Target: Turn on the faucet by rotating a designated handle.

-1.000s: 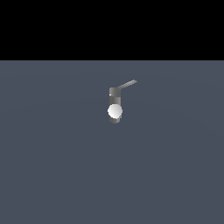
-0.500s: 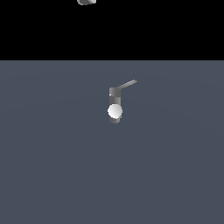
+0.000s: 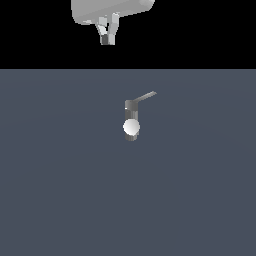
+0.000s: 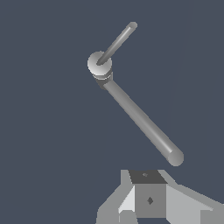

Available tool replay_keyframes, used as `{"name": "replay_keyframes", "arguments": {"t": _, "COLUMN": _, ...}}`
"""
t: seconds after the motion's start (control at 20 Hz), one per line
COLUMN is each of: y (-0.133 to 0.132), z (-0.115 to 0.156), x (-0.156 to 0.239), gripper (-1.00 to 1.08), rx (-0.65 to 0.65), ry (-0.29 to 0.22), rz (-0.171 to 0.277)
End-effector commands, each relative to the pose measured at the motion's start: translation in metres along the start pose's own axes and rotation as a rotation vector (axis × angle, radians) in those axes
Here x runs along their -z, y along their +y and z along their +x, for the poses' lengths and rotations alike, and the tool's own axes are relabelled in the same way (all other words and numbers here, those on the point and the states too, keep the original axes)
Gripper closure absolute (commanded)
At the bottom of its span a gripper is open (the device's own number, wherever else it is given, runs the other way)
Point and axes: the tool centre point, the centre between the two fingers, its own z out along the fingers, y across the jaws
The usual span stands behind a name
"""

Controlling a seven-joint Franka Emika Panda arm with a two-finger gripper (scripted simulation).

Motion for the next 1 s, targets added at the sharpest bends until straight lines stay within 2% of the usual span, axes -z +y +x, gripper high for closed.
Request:
{"name": "replay_keyframes", "arguments": {"t": 0.0, "y": -0.008, "z": 0.015, "x": -0.012, "gripper": 1.08, "rx": -0.062, "ry": 0.001, "rz": 0.0}}
{"name": "replay_keyframes", "arguments": {"t": 0.5, "y": -0.03, "z": 0.082, "x": -0.062, "gripper": 1.08, "rx": -0.319, "ry": 0.005, "rz": -0.008}}
{"name": "replay_keyframes", "arguments": {"t": 0.95, "y": -0.033, "z": 0.154, "x": -0.111, "gripper": 1.08, "rx": -0.578, "ry": 0.01, "rz": -0.017}}
